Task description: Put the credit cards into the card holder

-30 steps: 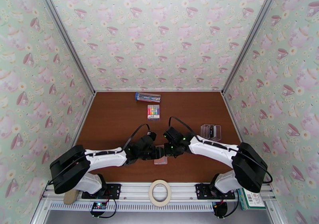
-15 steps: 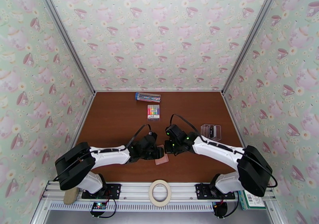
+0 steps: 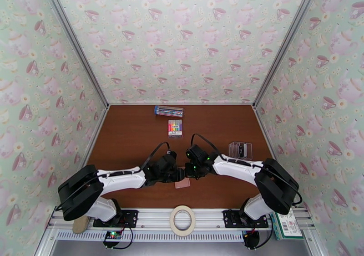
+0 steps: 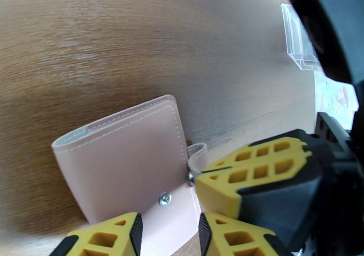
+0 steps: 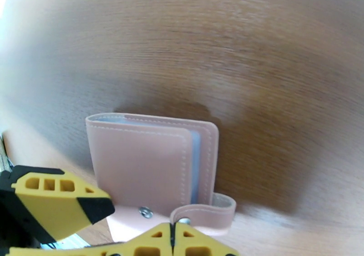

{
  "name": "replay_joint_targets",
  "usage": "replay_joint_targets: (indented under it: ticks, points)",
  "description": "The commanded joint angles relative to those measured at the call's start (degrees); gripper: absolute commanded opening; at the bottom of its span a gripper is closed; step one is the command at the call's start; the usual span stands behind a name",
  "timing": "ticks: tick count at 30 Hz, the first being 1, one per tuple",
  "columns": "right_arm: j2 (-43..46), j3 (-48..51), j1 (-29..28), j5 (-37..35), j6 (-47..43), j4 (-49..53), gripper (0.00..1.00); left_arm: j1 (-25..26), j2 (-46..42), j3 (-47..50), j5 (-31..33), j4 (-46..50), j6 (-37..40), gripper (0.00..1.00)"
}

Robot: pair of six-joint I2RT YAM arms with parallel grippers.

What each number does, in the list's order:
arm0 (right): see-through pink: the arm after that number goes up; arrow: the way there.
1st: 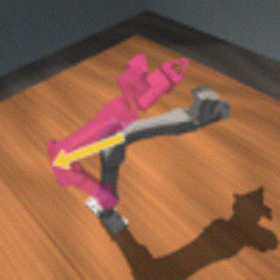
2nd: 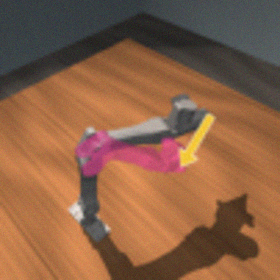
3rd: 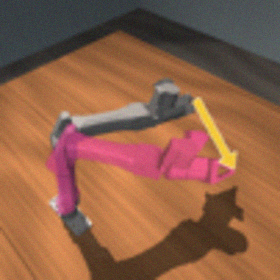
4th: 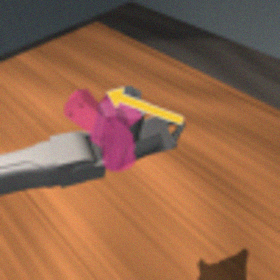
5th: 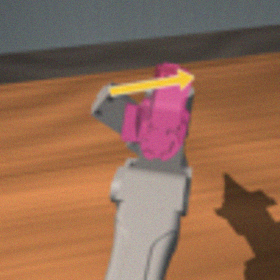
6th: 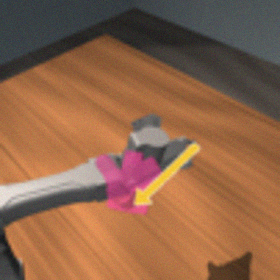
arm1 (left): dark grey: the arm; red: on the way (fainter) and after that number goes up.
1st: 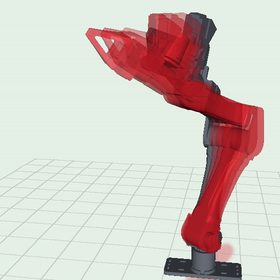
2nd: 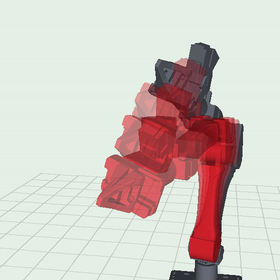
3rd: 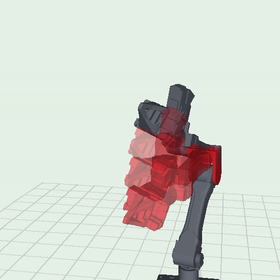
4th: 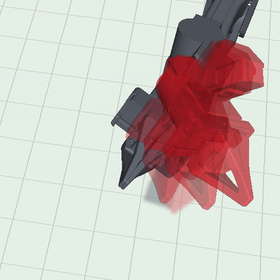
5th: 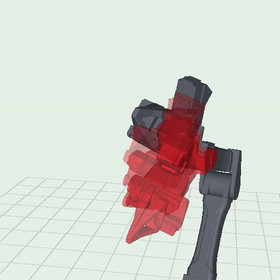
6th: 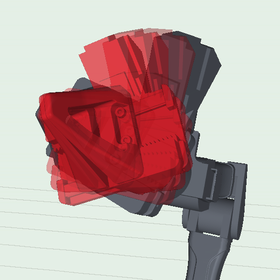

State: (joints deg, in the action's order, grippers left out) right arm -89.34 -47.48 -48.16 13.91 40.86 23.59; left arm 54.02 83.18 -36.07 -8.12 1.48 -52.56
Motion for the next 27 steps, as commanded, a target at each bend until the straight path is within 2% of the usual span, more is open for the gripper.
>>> replay_joint_targets:
  ticks: [1,6,10,27]
  points:
    - [-1.79,1.03,0.01,1.14,0.88,-1.31,0.0,-0.51,-3.01,1.22,1.03,-0.83,-0.09,0.41]
    - [-2.09,1.25,0.01,0.82,0.89,-1.33,0.0,-2.11,-4.88,3.01,1.79,1.42,-0.96,0.4]
    - [-1.49,1.01,0.06,0.29,0.81,-1.05,0.0,-2.51,-2.38,2.22,1.94,4.81,-1.8,0.34]
    - [0.52,-0.12,0.03,-0.02,0.32,0.87,0.0,-2.52,3.47,1.0,-0.29,2.87,-2.2,0.25]
